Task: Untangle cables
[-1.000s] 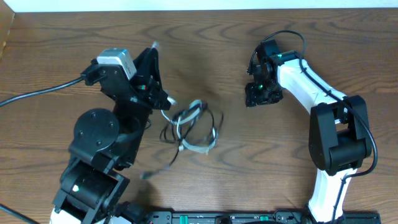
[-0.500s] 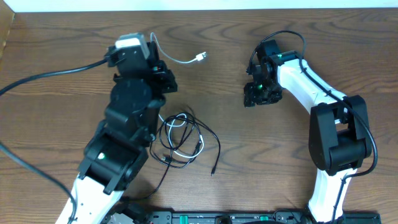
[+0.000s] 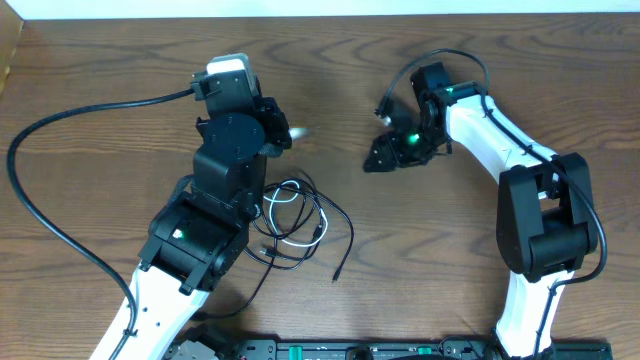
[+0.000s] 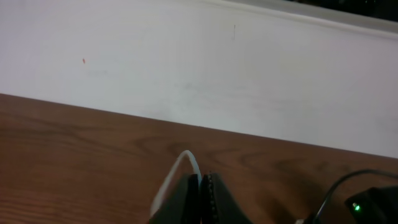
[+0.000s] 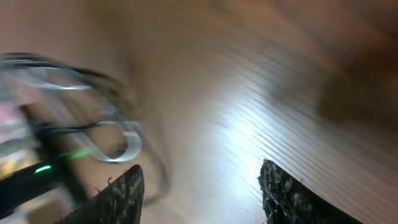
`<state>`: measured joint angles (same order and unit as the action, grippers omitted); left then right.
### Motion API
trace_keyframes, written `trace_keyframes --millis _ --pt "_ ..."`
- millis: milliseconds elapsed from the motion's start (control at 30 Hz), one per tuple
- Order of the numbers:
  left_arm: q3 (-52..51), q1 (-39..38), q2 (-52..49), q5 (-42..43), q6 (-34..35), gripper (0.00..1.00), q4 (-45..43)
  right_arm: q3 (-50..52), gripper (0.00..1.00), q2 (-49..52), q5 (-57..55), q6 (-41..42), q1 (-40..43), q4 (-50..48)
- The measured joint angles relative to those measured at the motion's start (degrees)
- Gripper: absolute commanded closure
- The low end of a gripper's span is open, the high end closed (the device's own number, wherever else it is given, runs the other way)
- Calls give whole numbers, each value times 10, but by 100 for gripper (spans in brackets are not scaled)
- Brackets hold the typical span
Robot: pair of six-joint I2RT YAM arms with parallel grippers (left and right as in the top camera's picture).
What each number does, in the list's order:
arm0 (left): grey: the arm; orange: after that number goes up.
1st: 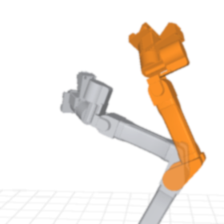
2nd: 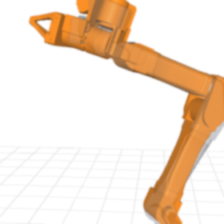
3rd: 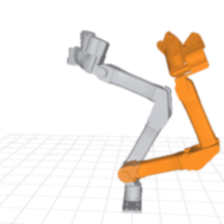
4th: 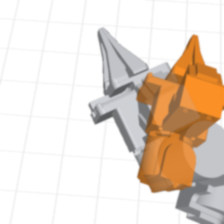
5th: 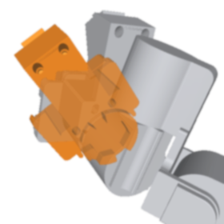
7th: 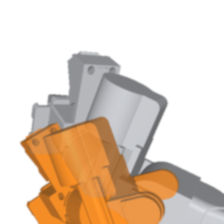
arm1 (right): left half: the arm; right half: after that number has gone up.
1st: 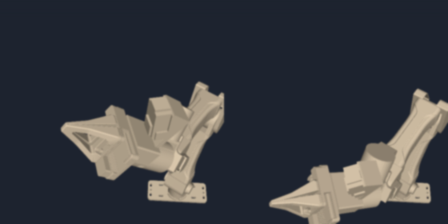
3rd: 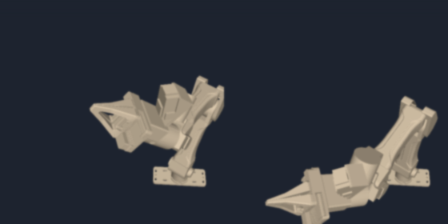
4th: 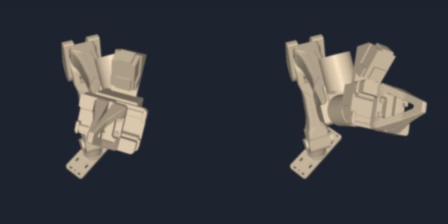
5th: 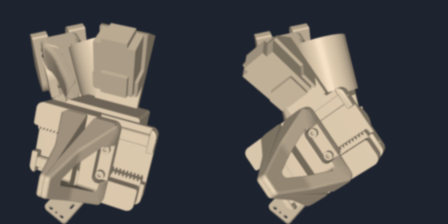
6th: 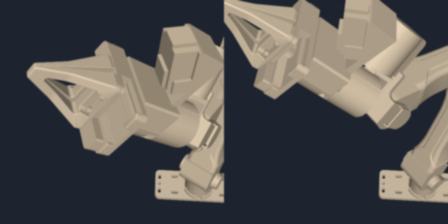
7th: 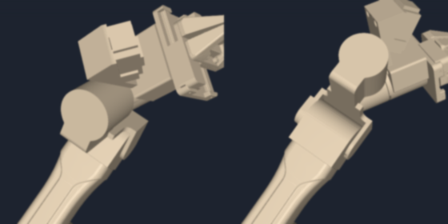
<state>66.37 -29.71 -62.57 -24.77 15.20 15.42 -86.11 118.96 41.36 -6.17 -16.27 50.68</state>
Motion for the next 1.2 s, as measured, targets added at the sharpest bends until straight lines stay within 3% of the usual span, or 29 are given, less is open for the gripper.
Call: trace_keyframes --millis 100,233,400,567,800,1200 --pt "0 0 0 0 5 93 21 0 62 0 80 -18 -3 -22" --pt "0 0 -1 0 45 93 107 0 71 0 123 -25 -16 -35" --pt "2 8 -38 -2 115 93 214 0 72 0 123 -15 -50 -53" --pt "2 36 -103 7 163 93 252 0 72 0 63 50 -97 -136" --pt "2 118 -141 77 181 92 278 0 79 0 -57 125 -155 -207" --pt "2 258 -143 150 187 92 313 0 69 0 -124 153 -246 -214"
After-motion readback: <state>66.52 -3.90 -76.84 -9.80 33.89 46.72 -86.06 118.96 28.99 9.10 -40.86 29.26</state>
